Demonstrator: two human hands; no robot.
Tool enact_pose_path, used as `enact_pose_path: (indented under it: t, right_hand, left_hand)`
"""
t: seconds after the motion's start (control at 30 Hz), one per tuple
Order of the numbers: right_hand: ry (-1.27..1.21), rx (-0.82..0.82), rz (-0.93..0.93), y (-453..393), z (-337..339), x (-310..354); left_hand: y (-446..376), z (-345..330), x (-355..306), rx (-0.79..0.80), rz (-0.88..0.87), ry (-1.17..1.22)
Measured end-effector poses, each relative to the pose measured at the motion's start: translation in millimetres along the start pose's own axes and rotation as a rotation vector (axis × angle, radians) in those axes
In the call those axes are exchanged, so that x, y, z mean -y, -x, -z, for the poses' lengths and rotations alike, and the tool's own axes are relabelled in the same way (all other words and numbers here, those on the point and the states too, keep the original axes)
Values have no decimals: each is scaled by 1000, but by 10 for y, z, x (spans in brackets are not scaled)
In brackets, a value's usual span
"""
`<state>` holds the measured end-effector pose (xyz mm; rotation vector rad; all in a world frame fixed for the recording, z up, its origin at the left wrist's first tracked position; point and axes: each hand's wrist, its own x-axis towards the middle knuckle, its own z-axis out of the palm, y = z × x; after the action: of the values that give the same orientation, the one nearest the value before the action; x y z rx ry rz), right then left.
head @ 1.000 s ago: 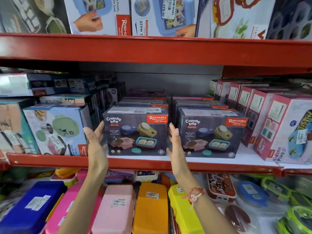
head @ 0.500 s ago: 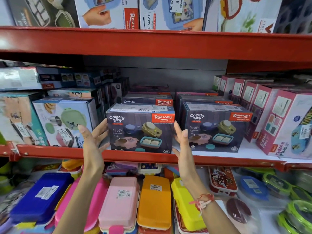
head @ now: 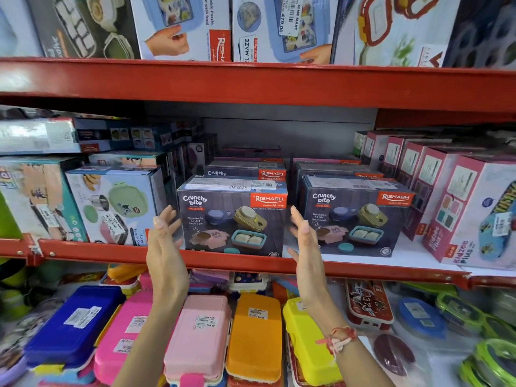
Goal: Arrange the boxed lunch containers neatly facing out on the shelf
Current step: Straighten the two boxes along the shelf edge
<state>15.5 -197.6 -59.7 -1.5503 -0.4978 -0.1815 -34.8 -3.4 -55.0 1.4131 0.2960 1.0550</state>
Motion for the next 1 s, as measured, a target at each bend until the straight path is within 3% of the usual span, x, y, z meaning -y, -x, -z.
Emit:
enact_pose_path:
  t: [0.13, 0.4, 0.57, 0.73, 0.83, 1.0]
  right_hand:
    - [-40, -109, 83, 52, 181, -23]
    - [37, -495, 243, 30, 800, -238]
    - [249, -725, 157, -85, 1219, -392]
    - [249, -599, 6, -222, 1513, -370]
    - [171, -494, 7, -214, 1588, -280]
    - [164, -468, 22, -145, 1652, -274]
  left_hand:
    - [299, -254, -26, -96, -112, 41]
    - [937, -1099, -21, 334, -2, 104]
    - [1149, -1446, -43, 505, 73, 49]
    - [1065, -1560, -60, 565, 69, 6]
    - [1020, -1597, -78, 590, 117, -5]
    - [1035, -1519, 28, 558, 108, -15]
